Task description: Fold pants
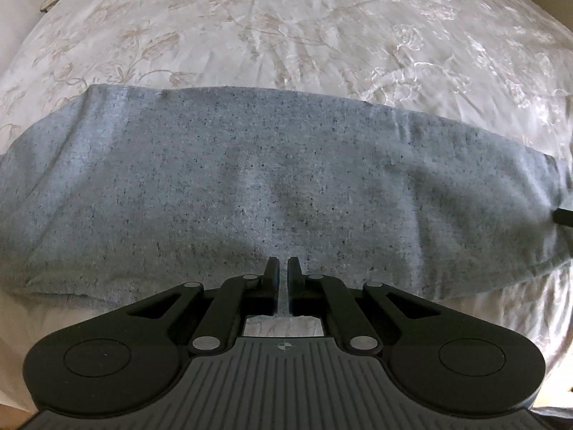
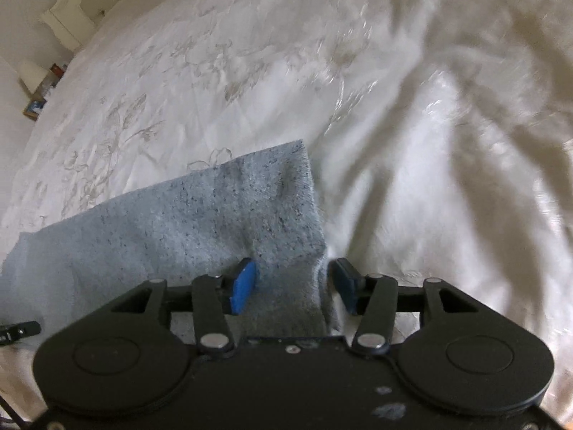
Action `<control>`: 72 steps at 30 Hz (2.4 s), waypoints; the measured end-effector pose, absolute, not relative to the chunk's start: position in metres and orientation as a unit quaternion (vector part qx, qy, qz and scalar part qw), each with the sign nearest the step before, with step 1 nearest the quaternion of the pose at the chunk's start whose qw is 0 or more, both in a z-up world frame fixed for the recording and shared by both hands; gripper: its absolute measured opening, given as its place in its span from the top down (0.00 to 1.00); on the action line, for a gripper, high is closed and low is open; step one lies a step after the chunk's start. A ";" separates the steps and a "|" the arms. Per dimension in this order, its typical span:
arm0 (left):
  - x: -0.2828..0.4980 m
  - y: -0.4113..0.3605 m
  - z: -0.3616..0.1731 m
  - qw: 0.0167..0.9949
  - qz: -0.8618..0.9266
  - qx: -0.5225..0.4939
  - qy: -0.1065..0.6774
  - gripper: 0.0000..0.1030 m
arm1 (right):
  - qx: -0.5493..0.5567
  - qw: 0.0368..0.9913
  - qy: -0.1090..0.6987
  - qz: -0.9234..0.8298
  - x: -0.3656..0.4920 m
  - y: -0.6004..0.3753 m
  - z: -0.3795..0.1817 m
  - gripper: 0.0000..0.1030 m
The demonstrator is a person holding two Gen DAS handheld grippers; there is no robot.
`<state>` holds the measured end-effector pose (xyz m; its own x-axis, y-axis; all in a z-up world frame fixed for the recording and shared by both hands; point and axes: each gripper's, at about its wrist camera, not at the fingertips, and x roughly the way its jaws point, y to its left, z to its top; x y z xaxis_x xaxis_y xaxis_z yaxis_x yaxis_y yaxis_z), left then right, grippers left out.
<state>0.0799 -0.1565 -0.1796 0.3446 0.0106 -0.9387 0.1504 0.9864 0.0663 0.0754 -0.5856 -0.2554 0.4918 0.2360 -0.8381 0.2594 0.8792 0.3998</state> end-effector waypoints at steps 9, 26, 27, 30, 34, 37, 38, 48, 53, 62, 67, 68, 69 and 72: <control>0.094 -0.174 -0.178 0.814 -0.059 0.067 0.575 0.96 | 0.306 0.813 0.495 0.028 0.102 -0.592 -0.273 0.26; 0.159 -0.252 -0.207 0.805 -0.145 0.101 0.566 0.95 | 0.384 0.781 0.490 0.053 0.101 -0.607 -0.252 0.86; 0.162 -0.254 -0.211 0.803 -0.146 0.103 0.569 0.95 | 0.385 0.784 0.484 0.057 0.100 -0.605 -0.246 0.86; 0.170 -0.262 -0.227 0.790 -0.148 0.131 0.581 0.96 | 0.397 0.790 0.463 0.067 0.097 -0.600 -0.226 0.86; 0.166 -0.262 -0.223 0.792 -0.155 0.136 0.575 0.95 | 0.399 0.796 0.450 0.078 0.102 -0.593 -0.204 0.86; 0.154 -0.251 -0.206 0.810 -0.151 0.117 0.555 0.95 | 0.392 0.801 0.444 0.086 0.107 -0.585 -0.190 0.86; 0.147 -0.247 -0.202 0.812 -0.155 0.112 0.551 0.95 | 0.391 0.802 0.443 0.088 0.109 -0.582 -0.186 0.86; 0.110 -0.205 -0.206 0.801 -0.164 0.046 0.575 0.95 | 0.369 0.818 0.427 0.111 0.121 -0.541 -0.133 0.86; 0.111 -0.153 -0.189 0.811 -0.137 0.002 0.569 0.95 | 0.351 0.826 0.419 0.137 0.131 -0.487 -0.101 0.86; 0.115 -0.037 -0.173 0.823 -0.080 -0.018 0.562 0.95 | 0.337 0.808 0.439 0.202 0.154 -0.321 -0.094 0.86; 0.121 0.016 -0.165 0.826 -0.067 -0.016 0.559 0.95 | 0.304 0.803 0.468 0.207 0.159 -0.230 -0.122 0.85; 0.124 0.022 -0.165 0.826 -0.068 -0.015 0.559 0.95 | 0.292 0.806 0.474 0.202 0.160 -0.216 -0.129 0.84; 0.125 0.029 -0.164 0.826 -0.070 -0.013 0.559 0.95 | 0.278 0.810 0.479 0.195 0.161 -0.201 -0.136 0.83; 0.128 0.045 -0.161 0.827 -0.082 -0.006 0.556 0.95 | 0.250 0.816 0.490 0.176 0.164 -0.176 -0.154 0.79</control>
